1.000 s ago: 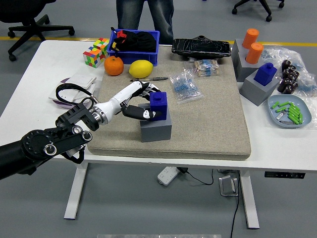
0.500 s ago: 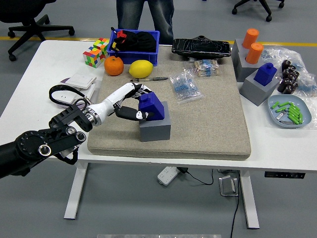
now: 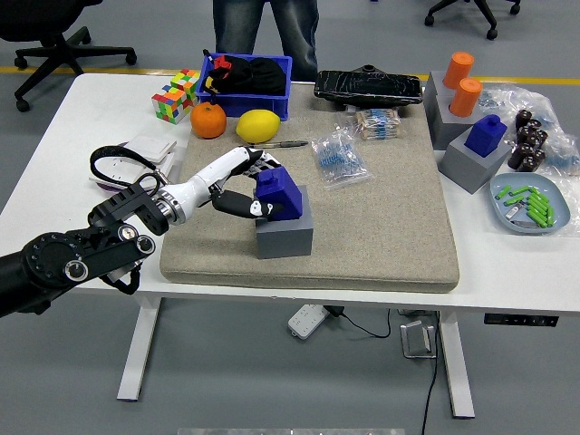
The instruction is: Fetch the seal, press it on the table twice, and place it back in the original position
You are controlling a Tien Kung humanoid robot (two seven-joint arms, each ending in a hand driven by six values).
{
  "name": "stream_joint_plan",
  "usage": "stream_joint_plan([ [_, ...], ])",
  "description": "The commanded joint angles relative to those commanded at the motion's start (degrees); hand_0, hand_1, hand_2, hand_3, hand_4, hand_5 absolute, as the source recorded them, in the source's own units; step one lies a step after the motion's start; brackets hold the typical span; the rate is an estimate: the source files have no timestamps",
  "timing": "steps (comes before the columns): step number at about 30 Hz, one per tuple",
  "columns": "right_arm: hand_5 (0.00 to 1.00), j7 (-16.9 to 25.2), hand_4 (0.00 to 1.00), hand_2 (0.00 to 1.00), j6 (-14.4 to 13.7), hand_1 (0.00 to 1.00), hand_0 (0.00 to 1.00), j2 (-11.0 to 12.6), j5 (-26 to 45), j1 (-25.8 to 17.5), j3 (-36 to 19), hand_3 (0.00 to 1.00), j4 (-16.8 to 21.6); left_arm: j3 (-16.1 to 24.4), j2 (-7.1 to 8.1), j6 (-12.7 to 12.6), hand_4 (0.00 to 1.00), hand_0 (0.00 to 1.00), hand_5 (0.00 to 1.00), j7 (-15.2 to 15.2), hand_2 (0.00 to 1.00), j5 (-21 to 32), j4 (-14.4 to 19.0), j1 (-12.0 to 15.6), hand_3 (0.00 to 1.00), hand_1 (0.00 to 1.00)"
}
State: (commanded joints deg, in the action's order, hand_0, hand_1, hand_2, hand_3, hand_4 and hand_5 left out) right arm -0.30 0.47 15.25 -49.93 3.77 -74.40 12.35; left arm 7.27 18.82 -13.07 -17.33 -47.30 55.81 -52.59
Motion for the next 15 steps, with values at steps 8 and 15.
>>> stream_joint_plan([
  [8, 0.486, 0.0, 0.697, 0.620, 0.0, 0.621, 0.707, 0.1, 0.3, 0.0, 0.6, 0.597, 0.0, -1.1, -1.10, -0.2, 0.702, 0.625, 0.002, 0.6, 0.466, -3.9, -0.3, -0.2, 0.578, 0.463],
  [15, 0.486, 0.0, 0.697, 0.620, 0.0, 0.622, 0.707, 0.3, 0.5, -0.1, 1.0, 0.597, 0.0, -0.8, -1.30, -0.3, 0.704, 0.625, 0.002, 1.0, 0.466, -5.0, -0.1, -0.7, 0.579, 0.462],
])
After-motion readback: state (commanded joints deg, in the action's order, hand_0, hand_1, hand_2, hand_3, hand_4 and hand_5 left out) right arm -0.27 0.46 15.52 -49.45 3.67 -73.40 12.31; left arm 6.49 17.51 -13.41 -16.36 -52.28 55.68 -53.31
